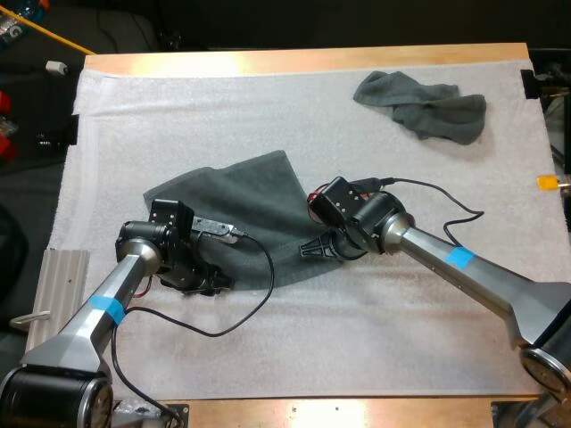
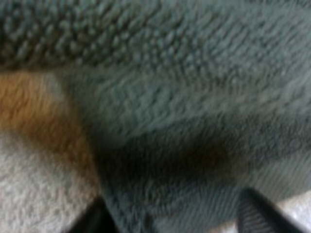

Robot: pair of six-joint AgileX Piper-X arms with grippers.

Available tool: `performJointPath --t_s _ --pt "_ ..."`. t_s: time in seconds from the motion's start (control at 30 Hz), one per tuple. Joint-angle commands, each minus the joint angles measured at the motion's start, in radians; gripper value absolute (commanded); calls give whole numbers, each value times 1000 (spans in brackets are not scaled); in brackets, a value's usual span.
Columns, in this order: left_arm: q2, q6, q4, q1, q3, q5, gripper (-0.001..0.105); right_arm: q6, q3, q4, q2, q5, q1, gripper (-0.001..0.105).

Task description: Pick towel from pile, fold and stack

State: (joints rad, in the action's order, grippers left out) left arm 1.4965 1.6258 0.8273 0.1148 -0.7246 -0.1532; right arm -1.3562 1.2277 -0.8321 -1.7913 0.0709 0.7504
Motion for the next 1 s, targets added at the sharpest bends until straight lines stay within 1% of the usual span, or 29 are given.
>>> performJointPath --t_s 0.0,0.03,0.1,0.13,0.17,0.2,0.33,0.43,0.6,0.63,0.73,0.83,0.97 --pt "12 15 -7 5 -1 -17 35 -10 6 -13 6 7 -2 0" --pt "12 15 -7 5 -2 -17 32 -10 6 -13 6 7 -2 0" --pt "12 19 -2 5 -7 -17 14 -10 6 -13 6 -2 -2 0" --pt "12 22 3 5 -9 -17 9 -10 6 -15 6 -5 -2 0" --pt "12 22 12 5 -13 -24 2 -10 6 -20 10 -7 -2 0" --pt "12 22 22 5 -19 -34 0 -10 6 -24 15 -7 -2 0" --pt "-10 22 73 5 -48 -94 0 -34 6 -26 56 -7 -2 0" --pt "-78 22 100 5 -71 -132 0 -68 6 -26 114 1 -2 0" --pt "-258 22 183 5 -121 -179 0 -84 6 -46 240 0 -2 0" --pt "-274 22 193 5 -127 -182 0 -84 6 -49 255 3 -2 0" --pt "-378 36 232 5 -152 -204 0 -92 6 -74 323 16 -2 0" --pt "-468 58 269 7 -171 -240 0 -97 6 -109 394 23 -2 0" --pt "-579 92 324 7 -192 -308 0 -98 6 -183 484 21 5 0"
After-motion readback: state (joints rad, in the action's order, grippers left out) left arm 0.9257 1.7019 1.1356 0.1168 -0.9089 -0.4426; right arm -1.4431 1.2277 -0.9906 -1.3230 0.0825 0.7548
